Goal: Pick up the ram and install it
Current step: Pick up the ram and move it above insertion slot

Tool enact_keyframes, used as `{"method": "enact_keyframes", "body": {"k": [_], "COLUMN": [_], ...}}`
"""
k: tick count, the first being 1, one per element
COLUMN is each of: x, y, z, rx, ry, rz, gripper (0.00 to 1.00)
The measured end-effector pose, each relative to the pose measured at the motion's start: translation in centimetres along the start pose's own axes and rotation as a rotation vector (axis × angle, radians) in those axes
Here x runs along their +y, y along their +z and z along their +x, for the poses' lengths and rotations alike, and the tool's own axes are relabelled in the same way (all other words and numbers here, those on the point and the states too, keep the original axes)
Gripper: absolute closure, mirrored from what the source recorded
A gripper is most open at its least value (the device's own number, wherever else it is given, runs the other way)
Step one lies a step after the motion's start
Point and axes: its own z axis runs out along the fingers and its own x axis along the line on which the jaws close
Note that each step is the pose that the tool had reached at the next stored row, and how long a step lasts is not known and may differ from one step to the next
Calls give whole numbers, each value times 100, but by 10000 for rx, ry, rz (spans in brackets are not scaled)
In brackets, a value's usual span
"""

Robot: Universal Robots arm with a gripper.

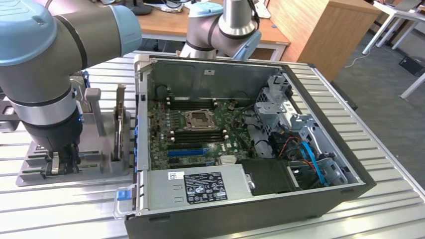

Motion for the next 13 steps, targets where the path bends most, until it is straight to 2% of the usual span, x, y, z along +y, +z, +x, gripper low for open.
{"method": "enact_keyframes", "body": {"k": [13], "x": [-1], "y": [7], "z": [-4], "rx": [-2], "ry": [0], "rz": [1], "gripper": [73]}}
